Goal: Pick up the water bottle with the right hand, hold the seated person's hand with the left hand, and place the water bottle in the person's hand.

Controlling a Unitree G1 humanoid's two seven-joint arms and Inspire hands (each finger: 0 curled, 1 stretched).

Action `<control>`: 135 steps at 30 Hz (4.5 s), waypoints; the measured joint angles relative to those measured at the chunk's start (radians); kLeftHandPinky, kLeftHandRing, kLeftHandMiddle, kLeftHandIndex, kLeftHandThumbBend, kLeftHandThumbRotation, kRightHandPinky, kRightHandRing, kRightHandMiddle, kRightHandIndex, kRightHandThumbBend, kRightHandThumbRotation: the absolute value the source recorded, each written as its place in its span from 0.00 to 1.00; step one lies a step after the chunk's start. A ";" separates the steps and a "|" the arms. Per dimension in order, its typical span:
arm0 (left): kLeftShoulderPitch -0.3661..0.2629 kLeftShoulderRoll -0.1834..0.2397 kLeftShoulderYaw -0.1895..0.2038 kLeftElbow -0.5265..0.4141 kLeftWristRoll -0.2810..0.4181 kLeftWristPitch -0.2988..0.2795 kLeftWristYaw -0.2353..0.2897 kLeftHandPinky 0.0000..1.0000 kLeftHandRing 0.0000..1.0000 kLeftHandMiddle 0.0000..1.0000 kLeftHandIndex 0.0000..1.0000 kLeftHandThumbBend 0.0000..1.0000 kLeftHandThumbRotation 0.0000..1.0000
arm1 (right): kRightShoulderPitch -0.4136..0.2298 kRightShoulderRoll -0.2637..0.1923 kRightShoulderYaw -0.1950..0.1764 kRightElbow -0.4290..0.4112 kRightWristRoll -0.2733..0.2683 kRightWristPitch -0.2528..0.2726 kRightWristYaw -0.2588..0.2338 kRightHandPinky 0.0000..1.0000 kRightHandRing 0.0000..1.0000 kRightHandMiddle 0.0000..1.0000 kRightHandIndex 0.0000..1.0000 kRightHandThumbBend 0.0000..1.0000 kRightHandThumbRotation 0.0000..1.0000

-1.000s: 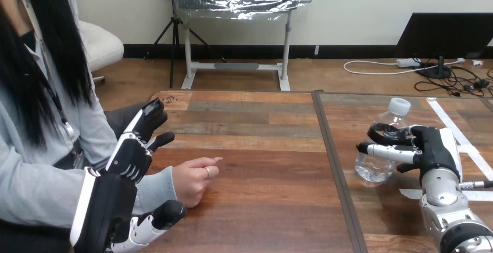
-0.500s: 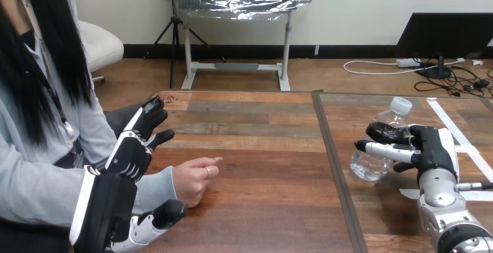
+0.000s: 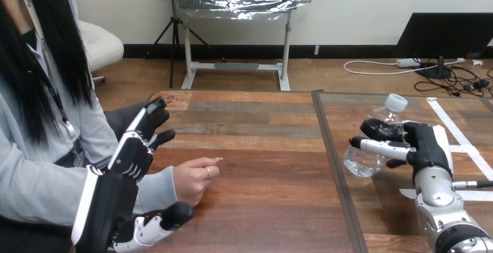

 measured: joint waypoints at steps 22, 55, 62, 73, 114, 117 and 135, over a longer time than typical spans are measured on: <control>0.023 0.007 0.142 -0.090 0.430 0.166 0.206 0.81 0.89 0.90 0.89 1.00 0.51 | -0.001 0.009 0.002 0.000 0.004 -0.086 0.045 0.35 0.41 0.48 0.49 0.83 0.00; 0.050 0.228 0.191 -0.205 0.693 0.409 0.317 0.69 0.77 0.80 0.82 1.00 0.24 | -0.004 0.072 -0.013 -0.003 0.083 -0.157 0.179 0.34 0.41 0.48 0.49 0.76 0.00; 0.038 0.293 0.188 -0.206 0.694 0.466 0.276 0.70 0.77 0.79 0.81 1.00 0.20 | -0.004 0.081 -0.019 -0.008 0.096 -0.176 0.203 0.33 0.40 0.48 0.48 0.76 0.00; -0.008 0.387 0.164 -0.198 0.700 0.529 0.213 0.69 0.75 0.76 0.78 1.00 0.15 | -0.005 0.083 -0.025 -0.022 0.122 -0.199 0.238 0.33 0.40 0.48 0.48 0.75 0.00; -0.308 0.516 -0.096 0.170 0.844 0.504 0.250 0.63 0.68 0.72 0.74 1.00 0.26 | -0.004 0.084 -0.029 -0.087 0.145 -0.291 0.329 0.36 0.42 0.48 0.48 0.74 0.00; -0.321 0.517 -0.113 0.189 0.852 0.501 0.259 0.63 0.68 0.72 0.74 1.00 0.27 | -0.004 0.085 -0.029 -0.088 0.148 -0.295 0.331 0.36 0.42 0.49 0.48 0.74 0.00; -0.388 0.520 -0.182 0.212 0.867 0.553 0.228 0.62 0.65 0.69 0.71 1.00 0.31 | -0.002 0.091 -0.030 -0.096 0.169 -0.316 0.369 0.37 0.43 0.48 0.48 0.74 0.00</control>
